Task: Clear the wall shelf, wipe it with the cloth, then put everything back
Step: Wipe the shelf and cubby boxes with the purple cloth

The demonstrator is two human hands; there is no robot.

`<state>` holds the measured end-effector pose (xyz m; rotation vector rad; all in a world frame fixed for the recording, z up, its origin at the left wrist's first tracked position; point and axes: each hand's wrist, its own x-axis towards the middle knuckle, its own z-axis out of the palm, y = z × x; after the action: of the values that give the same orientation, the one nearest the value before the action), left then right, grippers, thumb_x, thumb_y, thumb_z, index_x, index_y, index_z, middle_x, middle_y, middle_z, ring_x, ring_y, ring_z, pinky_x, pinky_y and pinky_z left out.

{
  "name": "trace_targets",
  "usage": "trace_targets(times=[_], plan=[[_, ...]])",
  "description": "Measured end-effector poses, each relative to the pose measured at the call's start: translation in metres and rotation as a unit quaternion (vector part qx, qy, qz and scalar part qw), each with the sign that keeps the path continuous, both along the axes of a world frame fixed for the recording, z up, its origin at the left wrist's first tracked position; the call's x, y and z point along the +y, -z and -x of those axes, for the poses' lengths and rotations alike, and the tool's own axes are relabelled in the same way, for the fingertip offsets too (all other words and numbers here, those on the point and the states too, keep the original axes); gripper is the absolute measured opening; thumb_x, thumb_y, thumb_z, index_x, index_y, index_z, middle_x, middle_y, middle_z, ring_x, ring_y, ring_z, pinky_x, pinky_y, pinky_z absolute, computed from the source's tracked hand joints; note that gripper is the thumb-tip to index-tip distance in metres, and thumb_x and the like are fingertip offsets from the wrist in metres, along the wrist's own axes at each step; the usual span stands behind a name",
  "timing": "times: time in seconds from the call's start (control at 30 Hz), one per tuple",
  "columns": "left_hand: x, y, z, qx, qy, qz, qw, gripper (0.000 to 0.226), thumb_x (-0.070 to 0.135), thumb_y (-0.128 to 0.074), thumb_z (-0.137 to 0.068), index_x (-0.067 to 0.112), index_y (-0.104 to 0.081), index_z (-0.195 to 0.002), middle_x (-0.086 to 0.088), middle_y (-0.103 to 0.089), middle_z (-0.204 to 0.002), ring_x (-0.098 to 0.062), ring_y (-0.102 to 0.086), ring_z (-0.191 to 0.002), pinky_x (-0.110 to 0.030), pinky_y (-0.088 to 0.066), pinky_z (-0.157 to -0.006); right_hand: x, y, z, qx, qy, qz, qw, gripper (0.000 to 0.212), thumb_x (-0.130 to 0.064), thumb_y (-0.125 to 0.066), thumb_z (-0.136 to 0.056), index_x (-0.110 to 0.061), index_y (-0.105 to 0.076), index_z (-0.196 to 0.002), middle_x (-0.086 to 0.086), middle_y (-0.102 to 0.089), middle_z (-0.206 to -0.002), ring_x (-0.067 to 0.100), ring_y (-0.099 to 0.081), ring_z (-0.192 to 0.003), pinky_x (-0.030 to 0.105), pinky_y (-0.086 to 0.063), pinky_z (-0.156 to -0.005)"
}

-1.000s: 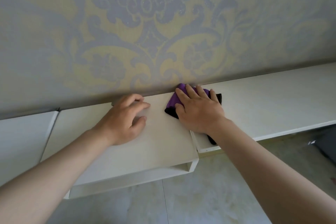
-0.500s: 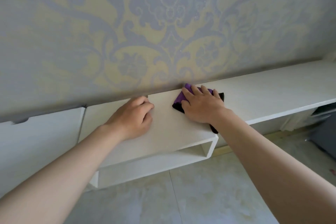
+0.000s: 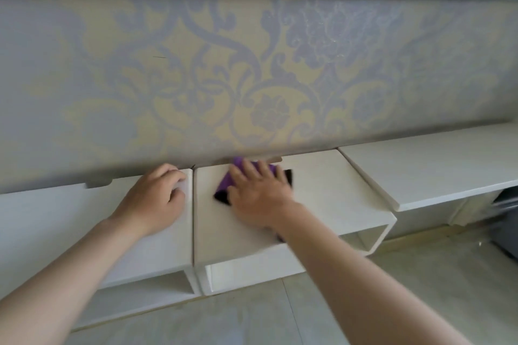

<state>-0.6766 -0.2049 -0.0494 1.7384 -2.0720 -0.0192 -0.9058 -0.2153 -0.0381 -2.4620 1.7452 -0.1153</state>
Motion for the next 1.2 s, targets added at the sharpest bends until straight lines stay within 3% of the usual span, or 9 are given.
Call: trace_targets(times=[0.1, 0.2, 0.33, 0.47, 0.67, 0.8, 1.03, 1.13, 1.2], plan=[[-0.004, 0.002, -0.001, 0.022, 0.003, 0.011, 1.0, 0.042, 0.023, -0.043, -0.081, 0.006, -0.068, -0.11, -0.005, -0.061, -0.12, -0.028, -0.059, -0.106, -0.031, -0.041, -0.081, 0.015, 0.003, -0.055, 0.001, -0.078, -0.002, 0.997, 0.061, -0.05, -0.018, -0.101, -0.033, -0.009, -0.159, -0.008, 0.0, -0.169, 0.026, 0.004, -0.154, 0.055, 0.005, -0.121], [-0.003, 0.003, -0.004, 0.026, 0.014, 0.012, 0.999, 0.046, 0.023, -0.04, -0.079, 0.005, -0.069, -0.11, -0.006, -0.062, -0.12, -0.029, -0.059, -0.107, -0.031, -0.041, -0.083, 0.008, 0.002, -0.044, -0.002, -0.089, 0.005, 0.996, 0.059, -0.051, -0.019, -0.1, -0.038, -0.013, -0.158, -0.01, -0.006, -0.168, 0.02, -0.002, -0.154, 0.051, 0.0, -0.122], [-0.003, 0.009, -0.005, 0.026, 0.009, 0.005, 1.0, 0.033, 0.014, -0.045, -0.089, 0.006, -0.066, -0.113, -0.002, -0.059, -0.124, -0.026, -0.054, -0.115, -0.029, -0.036, -0.086, -0.019, 0.001, 0.05, 0.005, 0.045, 0.037, 0.998, 0.055, -0.049, -0.024, -0.101, -0.038, -0.021, -0.155, -0.01, -0.016, -0.166, 0.016, -0.017, -0.15, 0.044, -0.014, -0.121], [-0.004, 0.008, -0.002, 0.021, 0.0, 0.001, 1.0, 0.042, 0.024, -0.034, -0.083, 0.007, -0.065, -0.107, 0.0, -0.058, -0.121, -0.025, -0.053, -0.111, -0.029, -0.036, -0.083, -0.032, 0.0, 0.084, 0.007, 0.161, -0.008, 0.987, 0.06, -0.048, -0.018, -0.099, -0.036, -0.014, -0.157, -0.009, -0.007, -0.168, 0.021, -0.007, -0.153, 0.05, -0.005, -0.121], [-0.001, 0.004, -0.001, 0.028, 0.0, 0.009, 1.0, 0.046, 0.024, -0.035, -0.078, 0.007, -0.068, -0.104, -0.005, -0.061, -0.118, -0.031, -0.057, -0.107, -0.035, -0.046, -0.085, 0.002, 0.01, -0.045, -0.014, 0.002, 0.033, 0.999, 0.059, -0.05, -0.02, -0.098, -0.035, -0.019, -0.155, -0.009, -0.005, -0.168, 0.024, -0.005, -0.154, 0.054, -0.004, -0.121], [0.001, 0.001, -0.001, 0.033, 0.003, 0.012, 0.999, 0.048, 0.025, -0.036, -0.081, 0.006, -0.07, -0.11, -0.007, -0.061, -0.123, -0.031, -0.057, -0.11, -0.031, -0.041, -0.084, 0.008, 0.008, -0.058, -0.005, -0.071, 0.019, 0.997, 0.058, -0.05, -0.018, -0.1, -0.04, -0.012, -0.157, -0.01, -0.004, -0.168, 0.022, -0.003, -0.154, 0.051, 0.0, -0.122], [0.001, 0.007, -0.003, 0.033, 0.002, -0.004, 0.999, 0.033, 0.005, -0.046, -0.092, 0.006, -0.065, -0.119, -0.001, -0.057, -0.13, -0.024, -0.052, -0.119, -0.033, -0.041, -0.093, -0.038, 0.004, 0.113, 0.017, 0.16, 0.029, 0.987, 0.061, -0.051, -0.019, -0.098, -0.038, -0.015, -0.157, -0.009, -0.013, -0.167, 0.018, -0.015, -0.151, 0.046, -0.012, -0.122], [-0.001, 0.007, -0.004, 0.036, -0.001, -0.005, 0.999, 0.034, 0.014, -0.041, -0.089, 0.006, -0.065, -0.112, -0.001, -0.058, -0.124, -0.026, -0.054, -0.113, -0.035, -0.044, -0.091, -0.042, 0.004, 0.109, 0.017, 0.205, 0.013, 0.979, 0.063, -0.05, -0.016, -0.096, -0.037, -0.013, -0.157, -0.007, -0.011, -0.167, 0.022, -0.012, -0.151, 0.051, -0.01, -0.122], [-0.002, 0.006, -0.003, 0.034, 0.0, -0.005, 0.999, 0.042, 0.022, -0.035, -0.081, 0.007, -0.065, -0.105, -0.002, -0.059, -0.118, -0.028, -0.055, -0.108, -0.037, -0.046, -0.088, -0.027, 0.007, 0.068, 0.014, 0.166, 0.013, 0.986, 0.061, -0.051, -0.018, -0.097, -0.037, -0.013, -0.157, -0.008, -0.007, -0.168, 0.024, -0.01, -0.153, 0.052, -0.009, -0.121]])
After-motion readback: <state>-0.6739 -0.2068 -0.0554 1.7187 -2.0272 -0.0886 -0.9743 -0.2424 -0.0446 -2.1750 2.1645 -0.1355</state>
